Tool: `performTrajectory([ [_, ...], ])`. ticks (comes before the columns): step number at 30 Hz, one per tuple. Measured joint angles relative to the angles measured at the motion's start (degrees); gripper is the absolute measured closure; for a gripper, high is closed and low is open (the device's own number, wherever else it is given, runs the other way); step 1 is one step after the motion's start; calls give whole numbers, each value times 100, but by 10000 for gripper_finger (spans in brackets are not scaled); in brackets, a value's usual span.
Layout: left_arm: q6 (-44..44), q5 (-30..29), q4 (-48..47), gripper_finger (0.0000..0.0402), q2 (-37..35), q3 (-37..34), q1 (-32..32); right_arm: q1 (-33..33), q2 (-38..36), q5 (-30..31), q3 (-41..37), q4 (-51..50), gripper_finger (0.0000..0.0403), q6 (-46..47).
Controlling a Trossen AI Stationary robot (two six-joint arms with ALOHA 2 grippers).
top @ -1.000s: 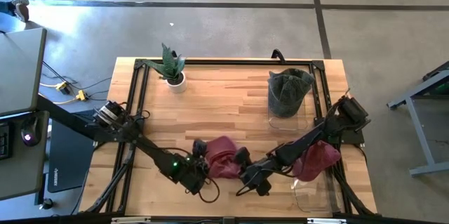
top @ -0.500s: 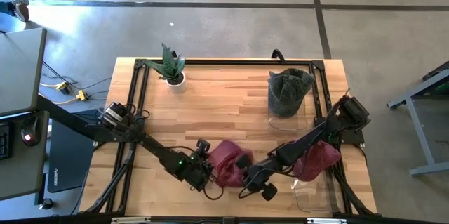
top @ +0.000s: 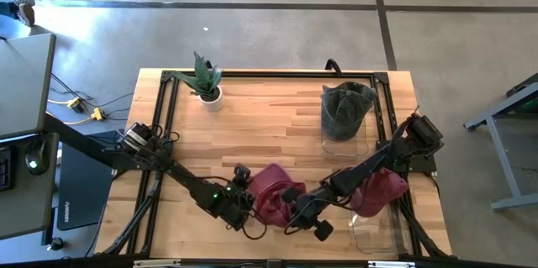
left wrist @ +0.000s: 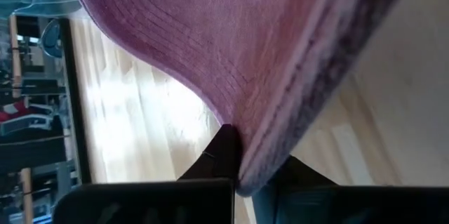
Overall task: Pick & Place hat
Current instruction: Put the red cap into the bottom transparent bin
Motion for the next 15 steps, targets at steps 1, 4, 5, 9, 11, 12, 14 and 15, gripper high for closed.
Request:
performTrajectory([
  [1, -2, -38, -66, 397, 0, 0, 0, -7, 0, -33, 0, 1, 362, 52],
  [4, -64, -63, -246, 398, -1, 2, 0, -13, 0, -30, 0, 47, 362, 207],
  [5, -96, -89, -282, 398, 0, 2, 0, -13, 0, 74, 0, 76, 360, 267],
  [9, -204, -215, -515, 400, -2, -13, 21, 12, -8, 188, 0, 92, 333, 526],
  [11, -328, -315, -627, 400, 0, -11, 28, 47, -52, 187, 0, 77, 313, 639],
  [12, -402, -371, -734, 400, -2, -9, 22, 55, -82, 228, 0, 81, 301, 689],
  [14, -518, -368, -823, 400, -1, -13, 13, 87, -160, 529, 0, 72, 277, 716],
  [15, -536, -359, -806, 400, 0, -13, 15, 113, -200, 714, 0, 61, 265, 689],
])
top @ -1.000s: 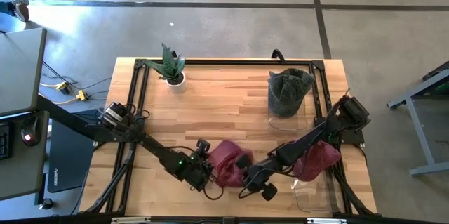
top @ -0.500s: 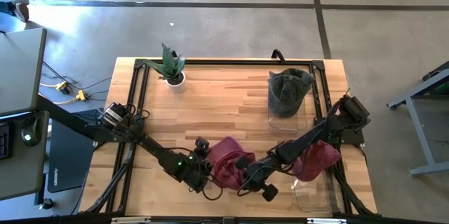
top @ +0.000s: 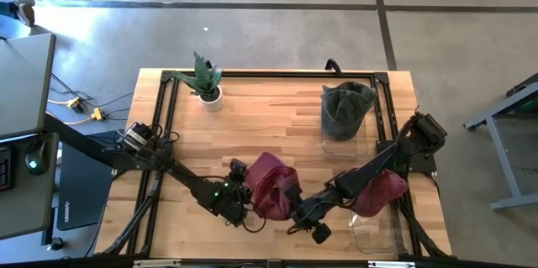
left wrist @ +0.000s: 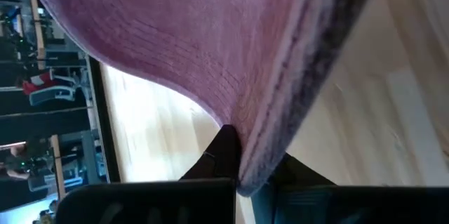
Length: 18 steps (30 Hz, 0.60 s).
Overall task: Pick & Place hat
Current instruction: Put the red cap into the bottom transparent bin
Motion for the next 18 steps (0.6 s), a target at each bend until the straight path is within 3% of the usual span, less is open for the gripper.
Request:
performTrajectory([
  [4, -53, 20, 20, 401, -2, 2, 8, 135, -231, 780, 0, -288, 219, -60],
  [10, -492, 144, 31, 401, -26, 2, 3, 519, -471, 2420, 7, -876, 164, -526],
  [15, -717, 284, 72, 401, -96, 4, 7, 809, -339, 3468, 7, -1205, 149, -1374],
  [18, -785, 350, 181, 401, -113, -104, 48, 982, -271, 4397, 4, -1483, 150, -1521],
])
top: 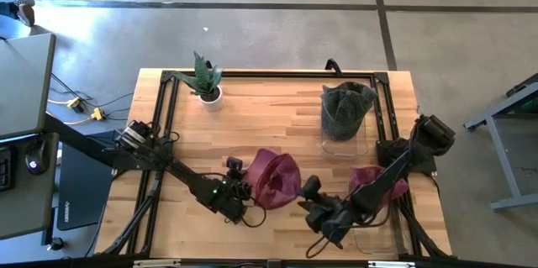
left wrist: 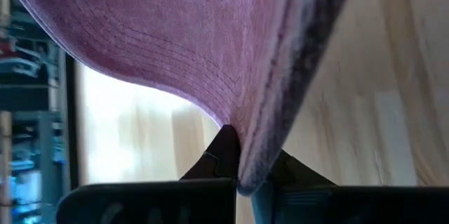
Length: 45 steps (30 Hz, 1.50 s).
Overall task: Pick & Place hat
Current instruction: Put the red cap into the bottom transparent bin
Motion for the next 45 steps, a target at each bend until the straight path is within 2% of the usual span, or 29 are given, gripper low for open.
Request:
performTrajectory([
  [2, -78, 68, 209, 401, -123, -254, 25, 102, 1, 613, 0, -103, 152, 23],
  [4, -77, 198, 709, 401, -276, -572, 40, 165, 6, 927, 0, -119, 152, 17],
  [8, 81, 487, 1536, 401, -656, -1221, 102, 157, 10, 935, 0, -114, 150, -46],
  [11, 212, 561, 1946, 401, -906, -1414, 108, -25, 93, 918, 0, 7, 147, -275],
  [14, 254, 626, 1983, 401, -1001, -1457, 103, -265, 224, 813, -2, 477, 146, -803],
  [17, 270, 667, 2030, 401, -1050, -1432, 103, -418, 349, 1143, -2, 1008, 150, -1516],
  [20, 269, 669, 1988, 401, -1048, -1432, 103, -526, 362, 1198, -2, 1249, 161, -1812],
  [25, 270, 685, 1988, 401, -1045, -1432, 101, -612, 362, 905, -2, 1321, 215, -1661],
  [28, 272, 682, 1988, 401, -1045, -1432, 101, -610, 362, 569, -2, 1316, 270, -1634],
  [32, 272, 658, 1951, 401, -1045, -1432, 101, -595, 362, 775, -2, 1254, 350, -1633],
  [33, 272, 624, 1899, 401, -1045, -1432, 101, -570, 362, 856, -2, 1233, 361, -1639],
  [36, 267, 397, 1612, 401, -1045, -1432, 101, -459, 359, 952, -2, 1181, 361, -1731],
  [40, 276, 65, 1282, 401, -1045, -1413, 92, -318, 351, 434, 80, 1121, 354, -1542],
  [45, 731, 144, 1415, 401, -1045, -1411, 90, -425, 344, -1043, 243, 879, 329, -534],
])
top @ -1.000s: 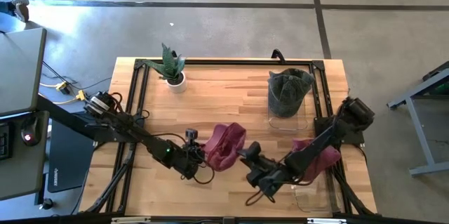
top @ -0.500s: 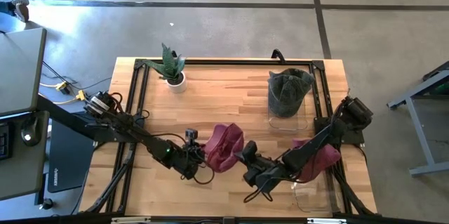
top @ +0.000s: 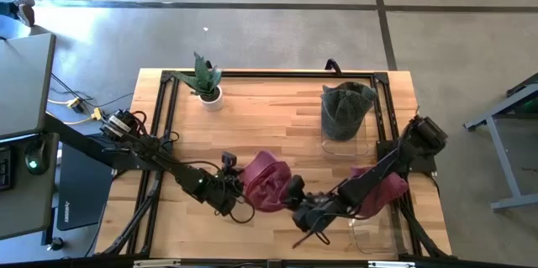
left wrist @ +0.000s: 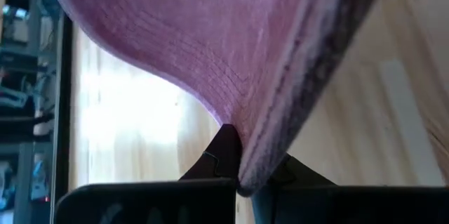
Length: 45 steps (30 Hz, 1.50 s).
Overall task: Pick & Place hat
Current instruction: Put the red cap into the bottom transparent bin
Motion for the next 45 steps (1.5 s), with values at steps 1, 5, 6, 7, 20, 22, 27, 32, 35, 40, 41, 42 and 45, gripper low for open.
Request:
performTrajectory([
  [1, 117, 63, 26, 401, 0, -3, -1, -61, -1, -213, 0, -1, 330, 190],
  [5, 424, 432, 158, 391, 4, -20, 9, -248, -4, -592, 6, -6, 347, 443],
  [6, 495, 500, 175, 386, 4, -20, 9, -269, -4, -607, 32, -46, 348, 444],
  [7, 539, 565, 171, 378, 4, -20, 9, -294, -4, -626, 76, -112, 348, 457],
  [20, 369, 1573, 304, 183, 11, 350, 9, -622, -16, 905, 1051, -1714, 348, 1549],
  [22, 182, 1611, -203, 171, 11, 665, 9, -637, -48, 1129, 1190, -2079, 348, 1627],
  [27, -578, 1541, -1885, 166, 9, 1305, -54, -558, -382, 845, 1715, -2927, 348, 1637],
  [32, -1491, 1000, -2904, 165, 9, 1326, -160, -497, -853, -396, 2410, -4255, 348, 2026],
  [35, -1745, 781, -2988, 165, 9, 1232, -184, -500, -1190, -747, 2903, -5068, 348, 2449],
  [40, -1793, 747, -2834, 165, 19, 1106, -174, -402, -1722, -905, 3811, -6234, 348, 3550],
  [41, -1798, 726, -2824, 165, 22, 1092, -174, -365, -1820, -1053, 3965, -6459, 348, 3891],
  [42, -1810, 712, -2829, 165, 22, 1083, -176, -325, -1910, -1192, 4086, -6699, 348, 4273],
  [45, -1859, 729, -2803, 165, 22, 1078, -177, -98, -2137, -1400, 4271, -7338, 348, 5369],
])
